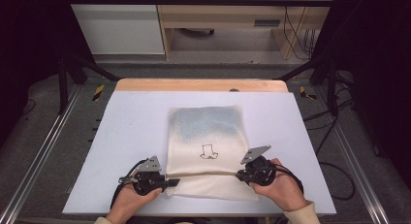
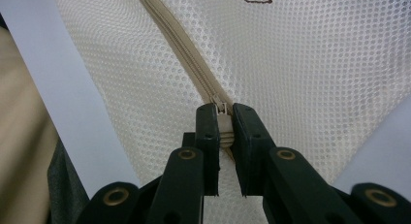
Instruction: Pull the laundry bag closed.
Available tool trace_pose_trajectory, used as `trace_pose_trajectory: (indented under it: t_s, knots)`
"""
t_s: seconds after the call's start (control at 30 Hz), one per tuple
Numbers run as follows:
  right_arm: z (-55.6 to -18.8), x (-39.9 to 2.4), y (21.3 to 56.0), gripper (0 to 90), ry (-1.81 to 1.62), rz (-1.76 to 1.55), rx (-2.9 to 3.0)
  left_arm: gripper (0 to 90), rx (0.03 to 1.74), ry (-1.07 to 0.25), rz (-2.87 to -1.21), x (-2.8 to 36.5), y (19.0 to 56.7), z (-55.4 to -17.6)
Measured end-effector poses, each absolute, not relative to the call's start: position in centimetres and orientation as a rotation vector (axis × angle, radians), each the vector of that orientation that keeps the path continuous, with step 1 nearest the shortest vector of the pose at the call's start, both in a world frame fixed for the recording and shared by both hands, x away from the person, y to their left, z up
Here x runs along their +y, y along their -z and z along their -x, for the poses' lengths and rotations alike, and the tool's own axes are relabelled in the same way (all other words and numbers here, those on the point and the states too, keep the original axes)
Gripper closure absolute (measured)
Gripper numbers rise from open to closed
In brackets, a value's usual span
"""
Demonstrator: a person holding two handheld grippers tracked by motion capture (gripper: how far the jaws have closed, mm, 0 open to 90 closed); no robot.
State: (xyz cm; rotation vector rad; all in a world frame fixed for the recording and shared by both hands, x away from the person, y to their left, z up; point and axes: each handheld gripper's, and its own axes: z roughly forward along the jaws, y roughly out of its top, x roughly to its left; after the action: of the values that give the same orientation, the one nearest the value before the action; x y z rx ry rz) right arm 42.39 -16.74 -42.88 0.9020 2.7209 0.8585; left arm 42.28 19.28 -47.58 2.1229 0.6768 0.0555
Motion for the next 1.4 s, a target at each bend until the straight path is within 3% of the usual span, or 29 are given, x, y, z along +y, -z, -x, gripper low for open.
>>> trace_pose_trajectory:
  t_s: [1.4]
  knots:
    - [-42.0,-18.5,43.2,81.8,-0.857,-0.952,2.683,84.2,0.672,-0.085,-2.119,19.3,47.4,-42.2]
